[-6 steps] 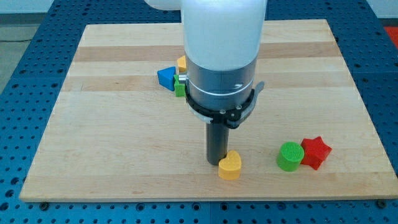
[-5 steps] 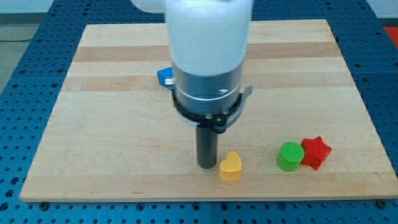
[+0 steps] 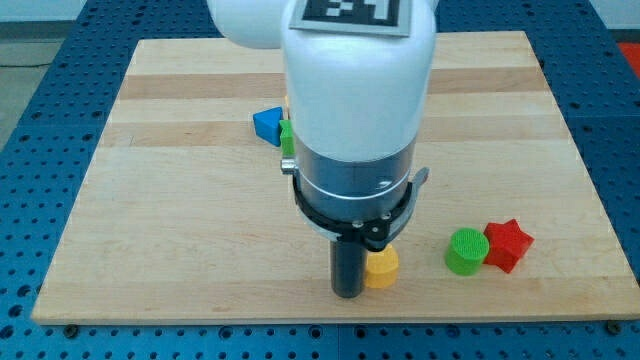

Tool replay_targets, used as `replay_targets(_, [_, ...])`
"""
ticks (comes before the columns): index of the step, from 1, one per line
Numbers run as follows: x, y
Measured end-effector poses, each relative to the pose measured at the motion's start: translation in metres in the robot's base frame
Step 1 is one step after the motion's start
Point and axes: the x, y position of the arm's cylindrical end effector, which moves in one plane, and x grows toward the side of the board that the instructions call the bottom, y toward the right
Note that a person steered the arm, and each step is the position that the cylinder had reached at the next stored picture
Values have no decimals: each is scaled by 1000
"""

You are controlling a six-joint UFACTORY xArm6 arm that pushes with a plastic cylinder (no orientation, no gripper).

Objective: Place the yellow heart to the left of the green circle

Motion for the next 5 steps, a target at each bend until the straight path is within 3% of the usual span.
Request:
replay_targets(3, [-10,26])
replay_targets(5, [-12,7])
